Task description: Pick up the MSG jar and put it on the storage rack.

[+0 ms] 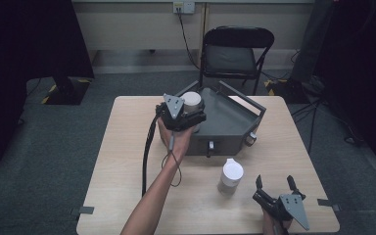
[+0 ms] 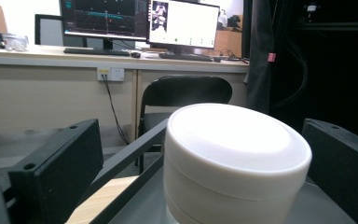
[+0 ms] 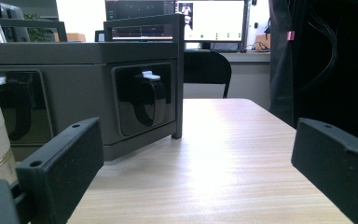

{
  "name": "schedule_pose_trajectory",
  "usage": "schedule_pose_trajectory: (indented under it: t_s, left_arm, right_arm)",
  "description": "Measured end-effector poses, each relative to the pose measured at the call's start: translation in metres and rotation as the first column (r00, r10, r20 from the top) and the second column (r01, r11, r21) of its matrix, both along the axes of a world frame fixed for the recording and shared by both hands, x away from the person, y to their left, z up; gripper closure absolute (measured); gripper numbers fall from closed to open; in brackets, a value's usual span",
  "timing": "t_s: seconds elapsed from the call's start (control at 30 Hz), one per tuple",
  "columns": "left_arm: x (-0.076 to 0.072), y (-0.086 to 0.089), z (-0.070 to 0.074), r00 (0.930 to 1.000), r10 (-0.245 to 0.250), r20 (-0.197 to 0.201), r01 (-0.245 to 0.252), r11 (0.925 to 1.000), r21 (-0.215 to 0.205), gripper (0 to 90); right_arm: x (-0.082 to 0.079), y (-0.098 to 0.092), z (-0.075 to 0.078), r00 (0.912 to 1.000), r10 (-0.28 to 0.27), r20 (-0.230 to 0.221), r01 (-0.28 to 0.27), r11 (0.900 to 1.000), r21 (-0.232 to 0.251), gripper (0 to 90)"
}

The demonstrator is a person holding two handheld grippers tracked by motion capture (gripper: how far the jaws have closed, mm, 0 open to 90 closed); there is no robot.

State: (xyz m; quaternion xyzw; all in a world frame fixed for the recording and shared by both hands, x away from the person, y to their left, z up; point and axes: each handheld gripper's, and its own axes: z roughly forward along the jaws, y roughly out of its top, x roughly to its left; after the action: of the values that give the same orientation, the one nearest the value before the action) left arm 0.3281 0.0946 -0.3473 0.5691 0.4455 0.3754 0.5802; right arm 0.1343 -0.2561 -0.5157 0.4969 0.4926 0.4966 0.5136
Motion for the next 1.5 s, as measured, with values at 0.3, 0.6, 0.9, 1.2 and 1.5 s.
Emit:
schedule_pose_trajectory:
  t_s: [0.3,0.6,0.9,1.2,1.5]
  left_arm:
    - [-0.007,0.005,0.003,0.9998,-0.021,-0.001,0.021,0.9996,0.019,0.0]
    - [-0.018,0.012,0.004,0.9989,-0.038,0.026,0.037,0.9987,0.036,0.0]
    - [-0.033,0.024,0.01,0.9987,-0.037,0.036,0.036,0.9989,0.028,0.0]
    - [-0.045,0.03,0.008,0.9986,-0.027,0.045,0.027,0.9996,0.002,0.0]
    - [-0.064,0.034,-0.002,0.9967,-0.044,0.068,0.042,0.9987,0.028,0.1]
  right_arm:
    - [0.0,0.0,0.0,1.0,-0.002,0.0,0.002,1.0,0.0,1.2]
    - [0.0,0.0,0.0,1.0,-0.003,0.0,0.003,1.0,0.0,1.2]
    - [0.0,0.001,0.0,1.0,-0.006,0.0,0.006,1.0,0.0,1.2]
    - [0.0,0.001,0.0,1.0,-0.008,0.0,0.008,1.0,0.0,1.2]
    - [0.0,0.002,0.0,1.0,-0.01,0.0,0.01,1.0,0.001,1.2]
